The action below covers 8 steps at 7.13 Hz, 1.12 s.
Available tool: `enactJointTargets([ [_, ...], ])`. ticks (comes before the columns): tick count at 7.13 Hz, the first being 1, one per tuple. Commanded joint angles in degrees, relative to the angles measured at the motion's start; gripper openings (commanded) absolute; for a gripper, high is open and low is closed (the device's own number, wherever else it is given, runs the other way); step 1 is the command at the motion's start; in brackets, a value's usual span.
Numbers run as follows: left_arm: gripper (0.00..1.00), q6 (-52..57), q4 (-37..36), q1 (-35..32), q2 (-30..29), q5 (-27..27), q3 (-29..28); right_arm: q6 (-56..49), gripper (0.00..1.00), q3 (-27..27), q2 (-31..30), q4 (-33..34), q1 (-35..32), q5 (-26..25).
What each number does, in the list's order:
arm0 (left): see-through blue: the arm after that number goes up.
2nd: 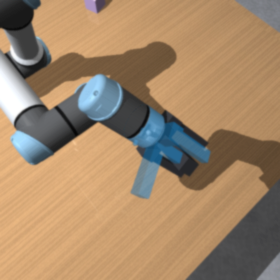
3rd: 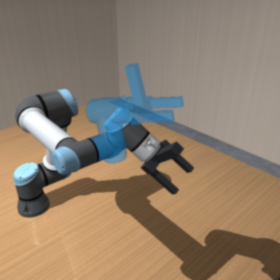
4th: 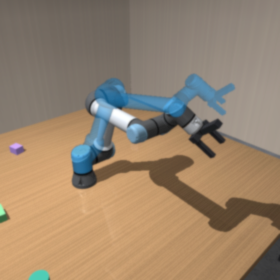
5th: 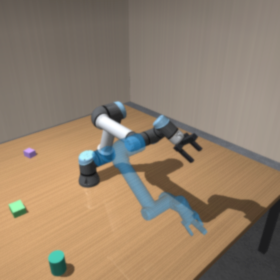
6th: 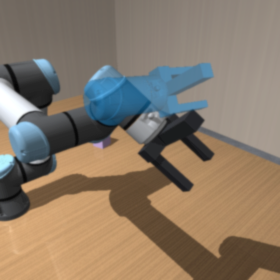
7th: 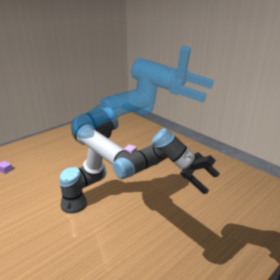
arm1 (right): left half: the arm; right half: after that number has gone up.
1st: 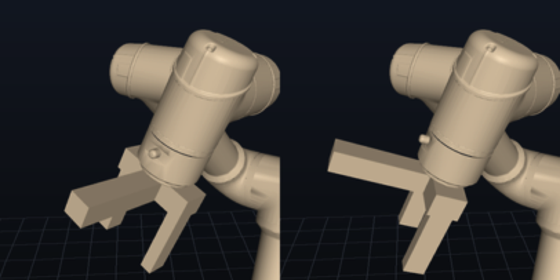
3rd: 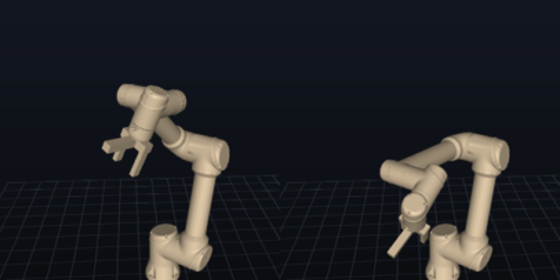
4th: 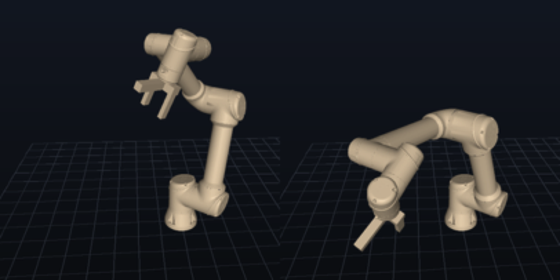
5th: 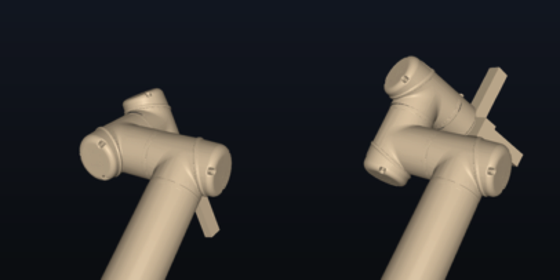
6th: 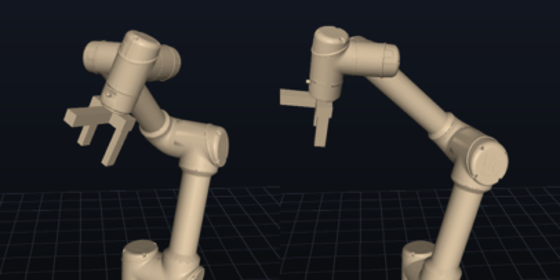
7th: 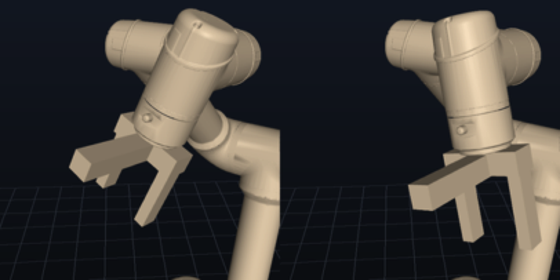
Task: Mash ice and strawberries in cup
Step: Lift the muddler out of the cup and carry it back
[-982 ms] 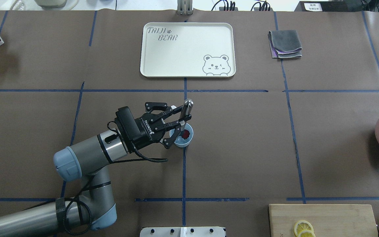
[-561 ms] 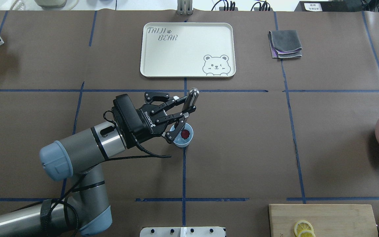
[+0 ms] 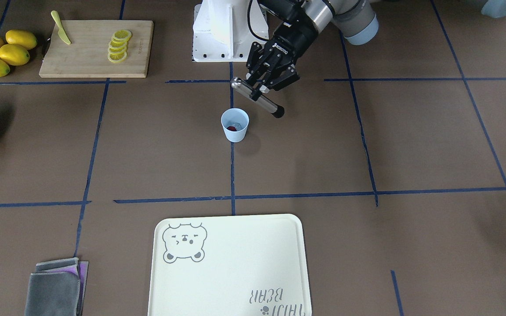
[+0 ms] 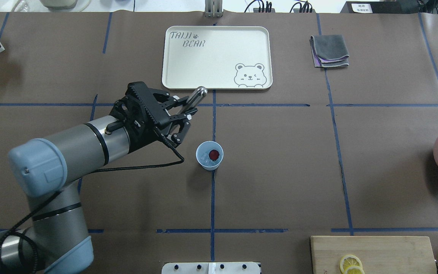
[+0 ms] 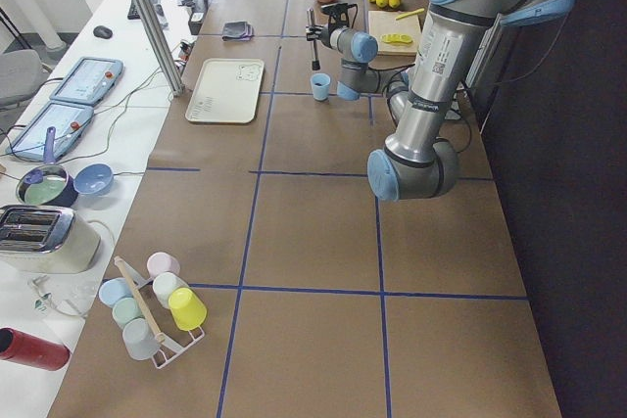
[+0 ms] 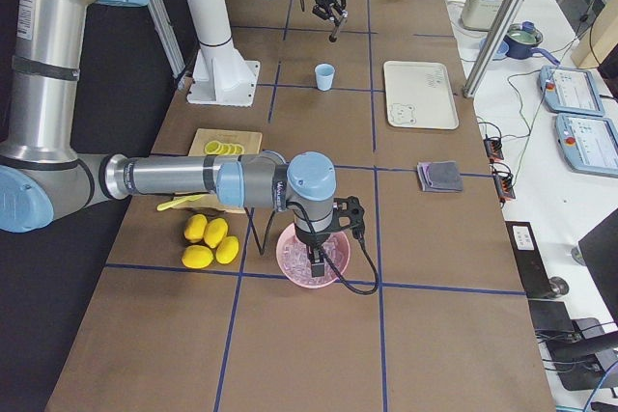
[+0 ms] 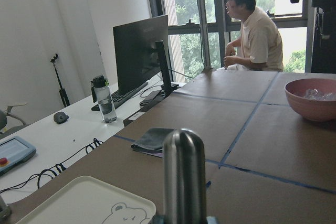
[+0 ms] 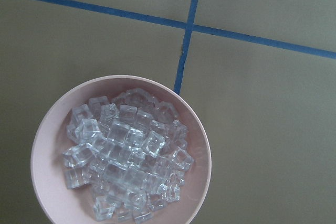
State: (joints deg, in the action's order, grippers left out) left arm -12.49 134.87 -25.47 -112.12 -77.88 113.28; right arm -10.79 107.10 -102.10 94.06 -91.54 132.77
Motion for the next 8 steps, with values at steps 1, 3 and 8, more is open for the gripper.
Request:
enactJointTargets([
  [1, 0.0, 1.5, -20.8, -5.8, 3.5, -7.1, 6.8, -0.1, 1.0, 0.0, 0.0, 0.0, 0.0, -0.1],
  [3, 0.0, -1.9, -48.4, -18.1, 3.3, -20.1, 8.4, -0.3, 1.0, 0.0, 0.0, 0.0, 0.0, -0.1],
  [8, 0.05, -15.3, -58.9, -38.4, 12.9, -36.2, 2.0, -0.3, 1.0, -0.3, -0.1, 0.1, 0.0, -0.1],
])
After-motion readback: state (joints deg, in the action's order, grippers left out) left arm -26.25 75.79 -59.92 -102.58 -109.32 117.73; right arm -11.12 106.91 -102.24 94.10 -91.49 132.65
